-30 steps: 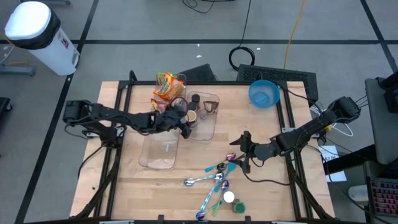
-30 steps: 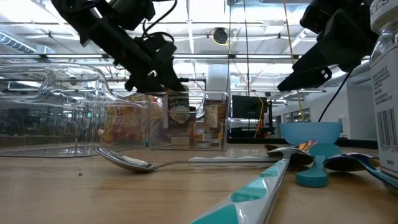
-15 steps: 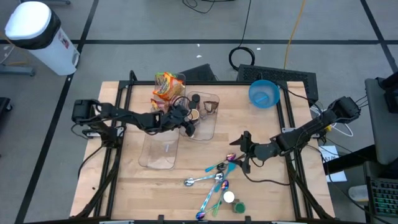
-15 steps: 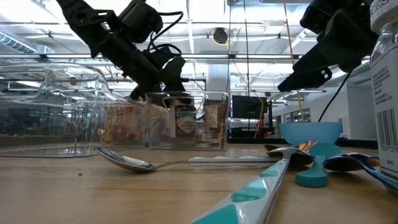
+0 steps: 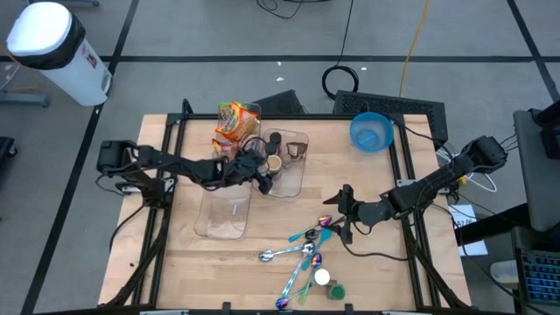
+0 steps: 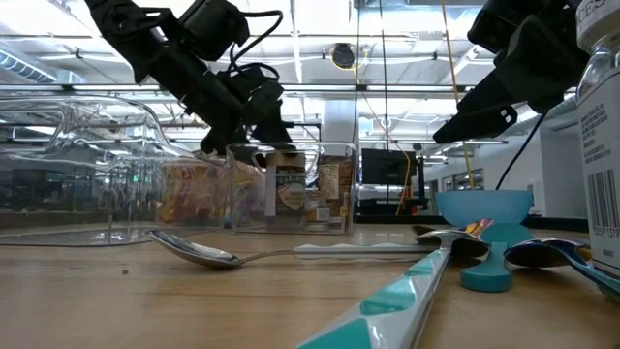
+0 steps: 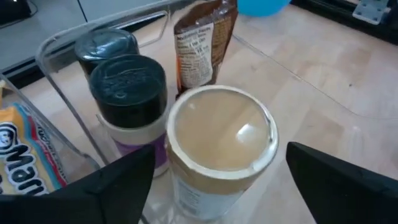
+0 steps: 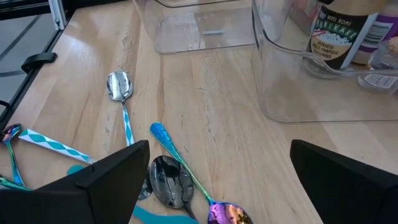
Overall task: Pick & Place Food Item
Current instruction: Put the green spice bottle into the middle transparent bin
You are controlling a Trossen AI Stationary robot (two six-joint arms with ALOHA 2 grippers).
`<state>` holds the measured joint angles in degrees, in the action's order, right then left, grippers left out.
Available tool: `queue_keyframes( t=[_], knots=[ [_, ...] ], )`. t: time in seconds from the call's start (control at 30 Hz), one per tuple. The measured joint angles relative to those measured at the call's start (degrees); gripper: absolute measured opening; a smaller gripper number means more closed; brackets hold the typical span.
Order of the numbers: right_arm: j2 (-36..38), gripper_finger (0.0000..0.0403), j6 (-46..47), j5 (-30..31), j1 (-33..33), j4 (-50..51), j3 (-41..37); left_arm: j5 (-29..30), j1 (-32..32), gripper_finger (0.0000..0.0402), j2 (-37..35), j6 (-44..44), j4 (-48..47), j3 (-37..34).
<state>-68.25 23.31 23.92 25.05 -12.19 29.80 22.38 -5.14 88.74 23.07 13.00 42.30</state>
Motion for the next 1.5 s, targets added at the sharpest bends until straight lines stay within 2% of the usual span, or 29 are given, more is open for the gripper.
queue_keyframes(
  t=[0.3, 0.47, 0.57, 0.8, 0.93, 1.0, 1.13, 1.2, 1.5],
  knots=[
    [0.00, 0.0381, 0.00, -0.07, 0.05, 0.00, -0.02, 0.16, 0.00, 0.0319, -4.58, -1.18, 0.32, -0.04],
    [0.00, 0.0381, 2.40, -0.54, 1.58, -0.28, -0.02, -1.66, 0.05, 0.0313, -8.05, -1.29, 0.90, 0.00],
    [-0.07, 0.0381, 2.37, -2.94, 3.57, -2.19, -0.02, -1.93, 0.54, 0.0317, -9.26, -1.28, 0.97, 0.02],
    [-0.99, 0.0381, 5.11, -9.28, 12.27, -4.75, -0.02, -1.92, 1.52, 0.0328, -9.32, -1.70, 1.78, 0.02],
    [-1.01, 0.0381, 11.56, -7.95, 19.45, -2.67, -0.02, -1.91, 1.65, 0.0324, -9.30, -1.79, 1.85, 0.02],
    [-1.20, 0.0381, 15.39, -4.78, 23.12, -2.13, -0.02, -1.91, 1.67, 0.0320, -9.30, -1.79, 1.80, 0.02],
    [-5.29, 0.0381, 16.36, 4.13, 29.53, -6.53, -0.02, -1.91, 1.69, 0.0315, -9.30, -1.75, 1.83, 0.04],
    [-8.72, 0.0381, 16.19, 5.97, 31.26, -10.60, -0.01, -1.91, 1.69, 0.0316, -9.30, -1.56, 1.86, 0.04],
    [-26.86, 0.0381, 15.65, 5.27, 31.55, -27.48, -0.02, -1.91, 1.69, 0.0325, -9.30, -0.22, 2.22, 0.09]
  ],
)
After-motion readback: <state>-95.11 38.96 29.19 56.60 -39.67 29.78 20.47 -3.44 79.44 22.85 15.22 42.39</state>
